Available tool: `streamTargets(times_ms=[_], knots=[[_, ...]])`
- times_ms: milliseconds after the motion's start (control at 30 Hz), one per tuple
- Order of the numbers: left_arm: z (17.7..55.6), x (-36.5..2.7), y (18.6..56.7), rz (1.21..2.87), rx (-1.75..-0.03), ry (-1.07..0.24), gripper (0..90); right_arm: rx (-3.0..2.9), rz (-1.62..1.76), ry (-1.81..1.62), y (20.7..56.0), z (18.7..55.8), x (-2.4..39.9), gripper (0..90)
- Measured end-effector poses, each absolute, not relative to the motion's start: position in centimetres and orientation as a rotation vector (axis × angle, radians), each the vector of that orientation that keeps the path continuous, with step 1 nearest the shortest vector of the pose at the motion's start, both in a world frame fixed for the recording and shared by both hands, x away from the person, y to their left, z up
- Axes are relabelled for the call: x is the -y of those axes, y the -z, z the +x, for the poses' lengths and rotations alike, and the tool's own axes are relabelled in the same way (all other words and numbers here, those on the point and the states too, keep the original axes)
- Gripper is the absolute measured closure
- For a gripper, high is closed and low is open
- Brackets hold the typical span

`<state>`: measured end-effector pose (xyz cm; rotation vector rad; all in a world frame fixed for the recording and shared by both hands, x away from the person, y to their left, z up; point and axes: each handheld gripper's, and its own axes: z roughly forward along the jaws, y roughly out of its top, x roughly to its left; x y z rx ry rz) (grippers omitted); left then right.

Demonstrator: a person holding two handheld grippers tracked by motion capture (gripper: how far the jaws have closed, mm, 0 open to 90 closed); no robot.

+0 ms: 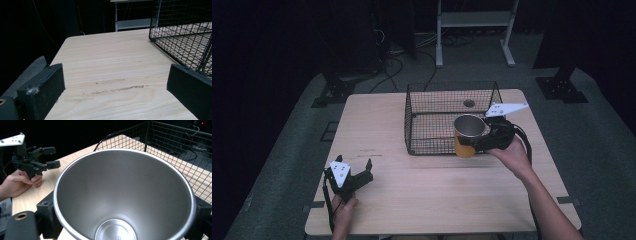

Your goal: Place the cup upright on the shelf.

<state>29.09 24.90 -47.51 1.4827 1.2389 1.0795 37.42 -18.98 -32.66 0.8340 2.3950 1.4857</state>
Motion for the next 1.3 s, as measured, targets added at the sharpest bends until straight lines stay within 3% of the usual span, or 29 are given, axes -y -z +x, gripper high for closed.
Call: streamTargets(times_ms=[500, 1300], knots=[[29.1, -24.9, 47.5, 1.481, -1.237, -1.079, 0.8, -2.428, 0.863, -1.48, 31.0, 41.7, 17.0, 12.5], [29.0, -25.0, 47.5, 1.481, -1.236, -1.074, 0.8, -2.436, 0.949, -1.388, 31.8, 47.2, 14.8, 12.5]])
